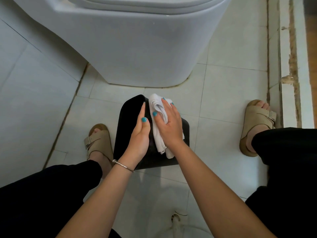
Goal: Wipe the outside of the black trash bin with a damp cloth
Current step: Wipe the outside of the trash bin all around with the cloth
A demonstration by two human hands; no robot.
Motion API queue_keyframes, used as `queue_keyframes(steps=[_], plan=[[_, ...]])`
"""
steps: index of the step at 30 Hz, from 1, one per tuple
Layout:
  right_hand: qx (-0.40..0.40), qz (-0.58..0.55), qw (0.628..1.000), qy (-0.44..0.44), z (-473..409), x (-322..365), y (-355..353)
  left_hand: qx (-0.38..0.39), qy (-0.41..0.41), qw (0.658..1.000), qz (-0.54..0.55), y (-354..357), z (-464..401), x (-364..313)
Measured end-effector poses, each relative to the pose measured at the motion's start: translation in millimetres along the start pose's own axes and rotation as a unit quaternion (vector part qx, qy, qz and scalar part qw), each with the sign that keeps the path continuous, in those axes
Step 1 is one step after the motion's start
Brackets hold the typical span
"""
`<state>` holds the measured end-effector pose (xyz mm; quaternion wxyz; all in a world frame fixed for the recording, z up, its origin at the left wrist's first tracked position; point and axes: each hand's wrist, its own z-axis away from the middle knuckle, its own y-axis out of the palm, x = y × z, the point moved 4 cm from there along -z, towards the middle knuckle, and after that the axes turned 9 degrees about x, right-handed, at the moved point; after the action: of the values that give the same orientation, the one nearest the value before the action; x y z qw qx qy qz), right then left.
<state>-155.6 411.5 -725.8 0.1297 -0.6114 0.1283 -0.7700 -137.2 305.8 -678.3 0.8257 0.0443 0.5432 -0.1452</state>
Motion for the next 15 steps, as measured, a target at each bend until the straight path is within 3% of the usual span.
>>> queue_keyframes(steps=[5,10,15], plan=[[-0.055,-0.025,0.991,0.122,-16,-58,-12,0.008,-0.001,1.0,-0.029,3,0,3],[-0.05,0.015,0.974,0.22,-19,-83,-32,0.009,-0.003,0.999,-0.048,-1,0,4],[-0.05,-0.08,0.952,0.292,-17,-102,-33,0.018,0.002,0.999,-0.045,3,-2,4]])
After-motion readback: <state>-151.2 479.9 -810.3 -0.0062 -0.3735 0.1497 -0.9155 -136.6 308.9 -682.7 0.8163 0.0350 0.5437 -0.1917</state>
